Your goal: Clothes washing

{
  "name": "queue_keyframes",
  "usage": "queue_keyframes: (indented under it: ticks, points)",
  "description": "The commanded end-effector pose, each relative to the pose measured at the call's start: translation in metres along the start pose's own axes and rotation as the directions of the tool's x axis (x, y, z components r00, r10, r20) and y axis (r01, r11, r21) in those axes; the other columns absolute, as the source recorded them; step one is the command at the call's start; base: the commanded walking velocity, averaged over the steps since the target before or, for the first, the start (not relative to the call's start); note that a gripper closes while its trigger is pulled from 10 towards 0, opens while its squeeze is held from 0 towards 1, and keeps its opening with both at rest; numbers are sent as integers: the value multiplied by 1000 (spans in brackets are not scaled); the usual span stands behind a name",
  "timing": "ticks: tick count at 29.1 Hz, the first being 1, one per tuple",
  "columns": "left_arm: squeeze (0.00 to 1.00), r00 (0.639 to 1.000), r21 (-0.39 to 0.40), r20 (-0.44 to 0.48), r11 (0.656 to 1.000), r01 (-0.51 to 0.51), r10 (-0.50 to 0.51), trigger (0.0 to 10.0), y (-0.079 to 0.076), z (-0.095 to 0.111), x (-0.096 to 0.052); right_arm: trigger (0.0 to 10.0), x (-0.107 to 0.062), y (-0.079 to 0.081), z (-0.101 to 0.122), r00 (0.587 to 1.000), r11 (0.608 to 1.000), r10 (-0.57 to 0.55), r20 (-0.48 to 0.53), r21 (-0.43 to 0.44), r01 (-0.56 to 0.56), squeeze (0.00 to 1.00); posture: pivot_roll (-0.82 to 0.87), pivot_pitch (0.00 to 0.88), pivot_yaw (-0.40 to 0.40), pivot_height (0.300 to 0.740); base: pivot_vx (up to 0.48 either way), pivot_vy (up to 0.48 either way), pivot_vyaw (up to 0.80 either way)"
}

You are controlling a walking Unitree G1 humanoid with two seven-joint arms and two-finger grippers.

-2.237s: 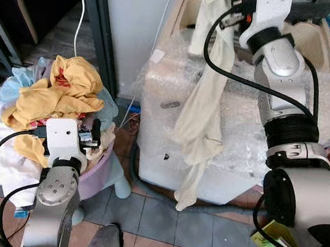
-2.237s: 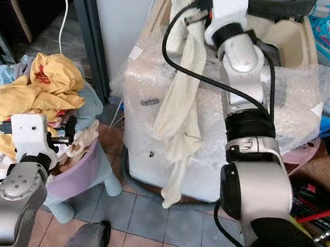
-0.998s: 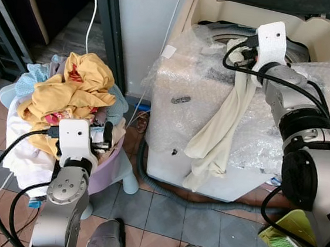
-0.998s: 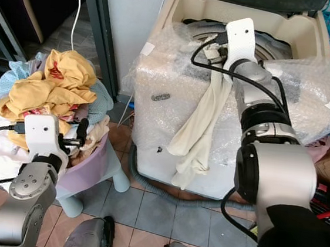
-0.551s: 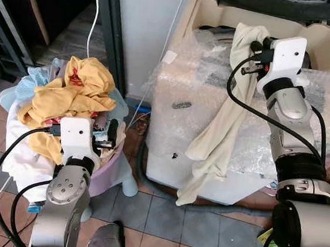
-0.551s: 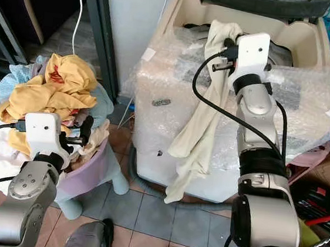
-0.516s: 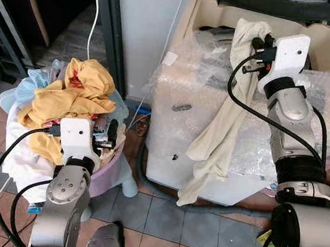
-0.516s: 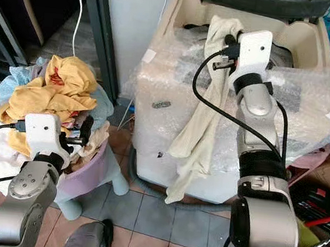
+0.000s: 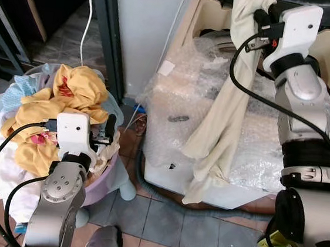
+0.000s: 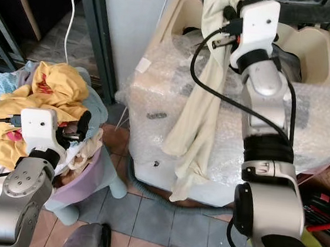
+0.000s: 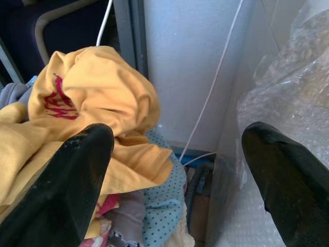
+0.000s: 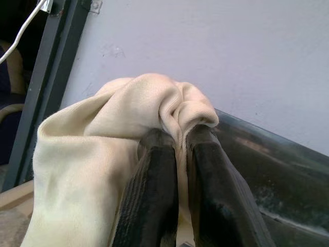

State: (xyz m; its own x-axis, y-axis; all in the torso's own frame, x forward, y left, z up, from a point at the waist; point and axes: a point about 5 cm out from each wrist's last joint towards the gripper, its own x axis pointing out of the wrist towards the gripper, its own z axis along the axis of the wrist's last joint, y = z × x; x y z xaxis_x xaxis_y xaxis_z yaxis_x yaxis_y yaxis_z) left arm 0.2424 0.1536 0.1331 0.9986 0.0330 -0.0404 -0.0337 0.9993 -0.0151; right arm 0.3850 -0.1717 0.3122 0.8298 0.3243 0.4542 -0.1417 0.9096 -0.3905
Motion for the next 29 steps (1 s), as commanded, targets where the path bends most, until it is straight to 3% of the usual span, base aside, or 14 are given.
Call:
queue_keyframes:
  ticks: [1,12,14,17,20,21,23,24,26,27,28,29]
  points:
    - [0,1000,-11,-1,1000,17,-17,10000,-6,0,-2,10000,0,-13,3,1000,1000,-16,8,-23,16,0,54,115,-39,740,480,0,0]
    - [0,1000,1,-1,1000,15,-15,10000,-4,0,1,10000,26,-5,16,995,988,101,20,-120,-98,0,55,114,-38,740,371,0,0]
    - [0,1000,-7,-11,1000,-6,6,10000,-4,-2,2,10000,41,-17,31,1000,989,22,21,-148,-19,0,58,111,-46,740,144,0,0]
    - [0,1000,1,-5,1000,-21,21,10000,-6,-1,2,10000,47,-24,36,999,988,-46,1,-150,45,0,71,108,-59,740,0,0,0]
    - [0,1000,-5,-13,1000,-23,23,10000,-7,-3,0,10000,42,-9,3,983,991,6,-183,-133,-31,0,76,107,-63,740,0,0,0]
    - [0,1000,-5,-12,1000,-25,25,10000,-7,-2,0,10000,32,2,-22,946,985,44,-321,-146,-95,0,80,108,-65,740,0,0,0]
    - [0,1000,-5,-12,1000,-27,27,10000,-7,-2,0,10000,16,13,-53,878,984,91,-470,-92,-152,0,82,110,-64,740,0,0,0]
    - [0,1000,-4,-13,1000,-28,28,10000,-7,-2,0,10000,3,20,-72,821,982,118,-559,-55,-179,0,82,111,-63,740,0,0,0]
    - [0,1000,-3,-11,1000,-25,25,10000,-7,-2,0,10000,-8,25,-85,779,981,148,-610,-12,-195,0,82,112,-61,740,0,0,0]
    - [0,1000,-1,-10,1000,-22,22,10000,-7,-2,0,10000,-15,26,-91,767,979,195,-611,72,-191,1000,81,112,-59,740,0,0,0]
    - [0,1000,0,-10,1000,-23,23,10000,-7,-2,0,10000,-16,26,-92,770,976,214,-602,106,-188,1000,80,112,-58,740,0,0,0]
    - [0,1000,-1,-12,1000,-19,19,10000,-7,-2,0,10000,-14,20,-88,798,981,195,-570,119,-155,1000,77,112,-56,740,0,0,0]
